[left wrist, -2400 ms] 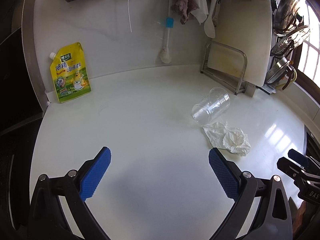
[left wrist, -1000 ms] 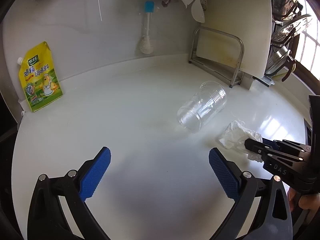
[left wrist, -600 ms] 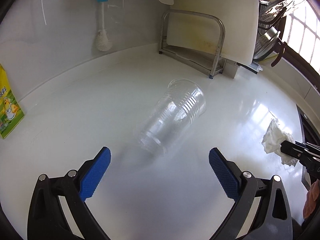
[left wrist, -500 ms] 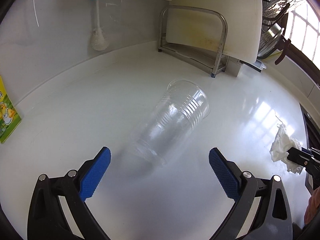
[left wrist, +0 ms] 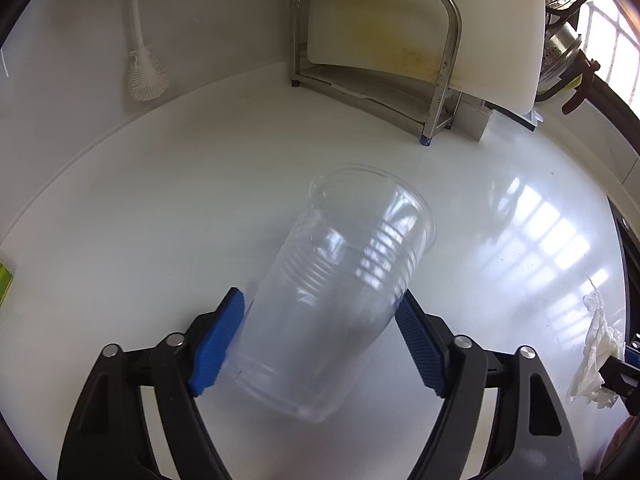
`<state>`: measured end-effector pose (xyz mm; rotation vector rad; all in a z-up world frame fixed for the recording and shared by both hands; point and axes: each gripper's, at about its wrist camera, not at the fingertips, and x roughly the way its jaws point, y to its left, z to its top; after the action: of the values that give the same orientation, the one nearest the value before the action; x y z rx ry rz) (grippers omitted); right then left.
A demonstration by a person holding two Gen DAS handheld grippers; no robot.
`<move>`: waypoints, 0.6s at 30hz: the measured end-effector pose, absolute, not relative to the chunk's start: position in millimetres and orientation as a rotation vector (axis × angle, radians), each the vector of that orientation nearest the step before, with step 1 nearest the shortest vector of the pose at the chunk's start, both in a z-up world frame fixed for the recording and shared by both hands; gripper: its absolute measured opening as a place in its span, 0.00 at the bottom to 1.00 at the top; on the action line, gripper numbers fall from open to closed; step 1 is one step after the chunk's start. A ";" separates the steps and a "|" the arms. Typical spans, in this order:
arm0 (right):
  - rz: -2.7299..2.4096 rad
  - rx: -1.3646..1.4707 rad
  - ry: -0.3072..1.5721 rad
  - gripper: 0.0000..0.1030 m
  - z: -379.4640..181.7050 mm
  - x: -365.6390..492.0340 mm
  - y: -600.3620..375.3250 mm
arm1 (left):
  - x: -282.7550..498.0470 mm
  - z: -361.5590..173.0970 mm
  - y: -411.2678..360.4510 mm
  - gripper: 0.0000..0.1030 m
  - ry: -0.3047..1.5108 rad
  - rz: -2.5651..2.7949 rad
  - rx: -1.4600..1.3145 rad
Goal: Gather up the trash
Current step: 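Grasp the white tissue with the right tool while the left tool grasps the clear cup, then carry the tissue and clear cup back over the basket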
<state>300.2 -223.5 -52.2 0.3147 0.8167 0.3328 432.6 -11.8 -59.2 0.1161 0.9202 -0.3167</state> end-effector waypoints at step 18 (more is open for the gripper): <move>0.282 0.296 0.752 0.20 -43.0 240.8 -218.4 | 295.8 -13.1 8.6 0.60 0.768 -0.220 0.068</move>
<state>240.8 -218.4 -43.0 0.2963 0.7519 0.2821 295.8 8.6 -13.1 0.0678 0.7677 -0.2204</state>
